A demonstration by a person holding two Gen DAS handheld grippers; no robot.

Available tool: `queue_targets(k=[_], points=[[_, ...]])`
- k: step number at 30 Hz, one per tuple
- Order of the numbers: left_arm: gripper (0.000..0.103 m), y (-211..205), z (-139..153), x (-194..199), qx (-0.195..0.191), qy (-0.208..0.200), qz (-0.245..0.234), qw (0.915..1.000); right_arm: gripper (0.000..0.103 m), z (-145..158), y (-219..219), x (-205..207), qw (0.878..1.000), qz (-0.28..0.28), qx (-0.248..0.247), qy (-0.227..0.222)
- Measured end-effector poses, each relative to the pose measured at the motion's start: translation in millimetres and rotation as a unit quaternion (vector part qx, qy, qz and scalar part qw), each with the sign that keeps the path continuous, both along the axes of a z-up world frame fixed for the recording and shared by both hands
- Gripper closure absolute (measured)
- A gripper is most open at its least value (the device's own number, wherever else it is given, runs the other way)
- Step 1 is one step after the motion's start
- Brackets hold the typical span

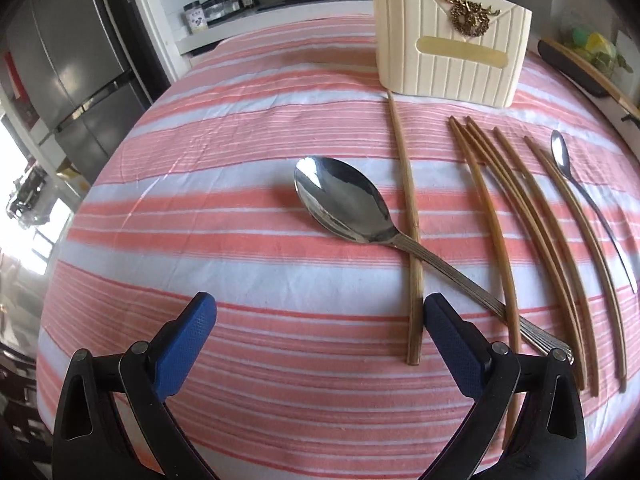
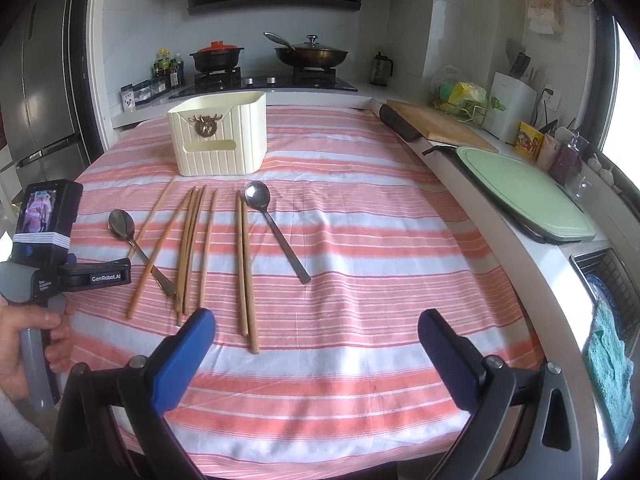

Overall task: Organize utensils
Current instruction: 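Move the left tool down toward the ribbed-handle spoon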

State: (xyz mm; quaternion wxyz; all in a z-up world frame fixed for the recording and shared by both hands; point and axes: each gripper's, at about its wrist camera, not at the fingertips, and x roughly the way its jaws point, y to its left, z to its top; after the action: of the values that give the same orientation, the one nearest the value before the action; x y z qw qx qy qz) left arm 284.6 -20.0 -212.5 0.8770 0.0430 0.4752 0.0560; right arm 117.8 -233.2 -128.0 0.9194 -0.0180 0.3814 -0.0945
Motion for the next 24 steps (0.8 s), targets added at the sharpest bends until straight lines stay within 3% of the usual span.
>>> queue_targets(k=[2, 5, 7, 9, 11, 15, 24], points=[[0.003, 11, 0, 5, -0.012, 0.002, 0.001, 0.9999, 0.0, -1, 0, 1, 1.0, 0.0, -0.002, 0.001], [0.023, 27, 0, 9, -0.063, 0.008, -0.018, 0.9978, 0.0, -5, -2, 4, 1.0, -0.004, 0.0, 0.007], [0.044, 26, 3, 9, -0.057, 0.003, -0.031, 0.9979, 0.0, -8, -4, 6, 1.0, -0.007, 0.001, 0.011], [0.081, 22, 5, 10, -0.059, 0.0, -0.057, 0.9966, 0.0, -9, -4, 10, 1.0, -0.004, 0.004, 0.013], [0.095, 15, 5, 11, -0.045, 0.0, -0.073, 0.9963, 0.0, -10, -7, 16, 1.0, 0.005, 0.01, 0.012], [0.096, 12, 5, 7, -0.031, -0.007, -0.071, 0.997, 0.0, -10, -18, 35, 1.0, 0.009, 0.013, 0.011], [0.096, 60, 8, -47, -0.055, 0.006, -0.01, 0.9984, 0.0, -22, -30, 52, 0.999, 0.016, 0.0, 0.033]])
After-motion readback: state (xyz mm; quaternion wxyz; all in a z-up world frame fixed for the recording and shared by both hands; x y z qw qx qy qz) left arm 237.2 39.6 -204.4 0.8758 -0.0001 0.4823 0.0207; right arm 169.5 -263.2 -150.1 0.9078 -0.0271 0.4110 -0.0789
